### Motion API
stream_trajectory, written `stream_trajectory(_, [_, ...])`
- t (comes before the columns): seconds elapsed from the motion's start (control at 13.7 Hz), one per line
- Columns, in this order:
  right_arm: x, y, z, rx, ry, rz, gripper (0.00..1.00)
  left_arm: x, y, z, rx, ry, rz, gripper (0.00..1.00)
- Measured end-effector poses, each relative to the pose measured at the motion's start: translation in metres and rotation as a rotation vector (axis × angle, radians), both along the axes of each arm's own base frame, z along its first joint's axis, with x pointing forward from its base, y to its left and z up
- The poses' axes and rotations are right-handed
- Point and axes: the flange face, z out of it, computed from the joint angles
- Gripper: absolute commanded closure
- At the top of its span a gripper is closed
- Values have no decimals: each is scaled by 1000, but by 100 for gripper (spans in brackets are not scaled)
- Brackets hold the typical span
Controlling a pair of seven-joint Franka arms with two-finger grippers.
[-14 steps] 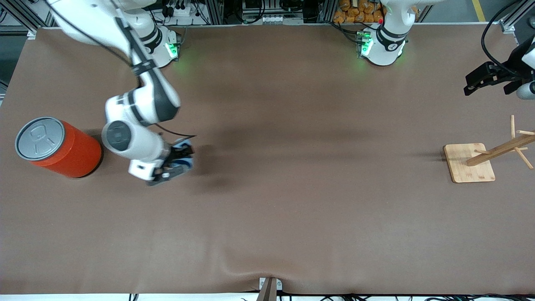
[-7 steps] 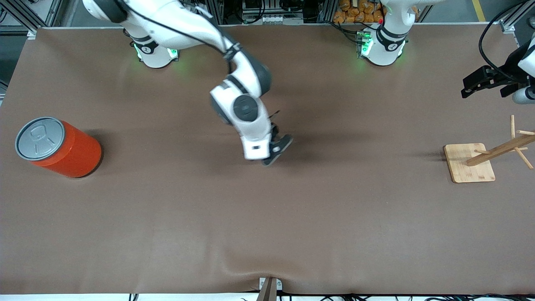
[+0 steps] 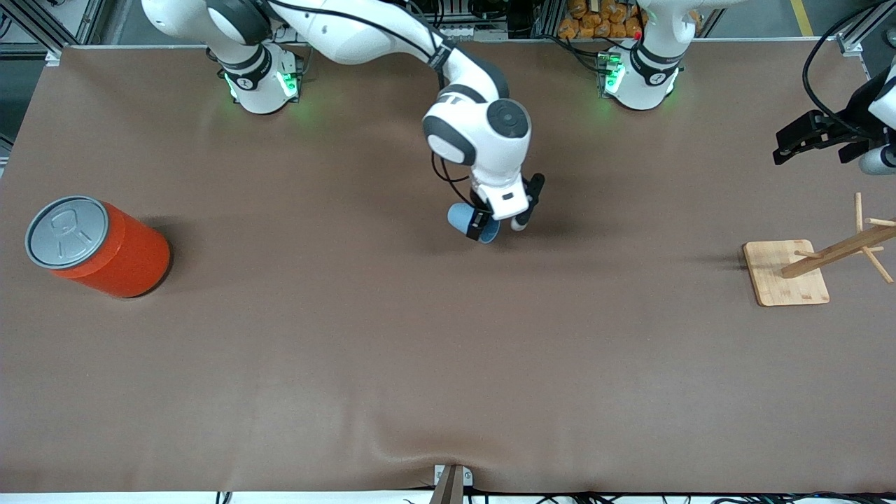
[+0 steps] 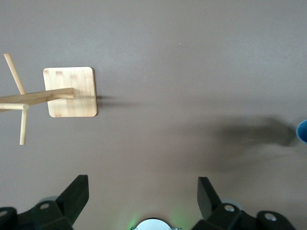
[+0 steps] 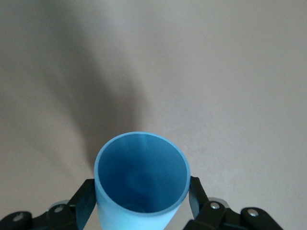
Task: Flip cup
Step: 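Lay the cup sideways with the right gripper while the left gripper approaches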
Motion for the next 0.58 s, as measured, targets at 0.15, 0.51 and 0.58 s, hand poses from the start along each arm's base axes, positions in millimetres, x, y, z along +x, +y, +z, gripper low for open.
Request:
stream_trajectory(0.15, [-10,11,-14,-47,-22,117,100,0,2,0,0,0,4,0])
stream_trajectory(0.51, [-17,17,-48,-89,-19,223,90,2,3,-4,0,7,4,0])
stream_trajectory(0.58, [-20,19,-51,-93,-20,230,82,3,3,-5,-1,9,4,0])
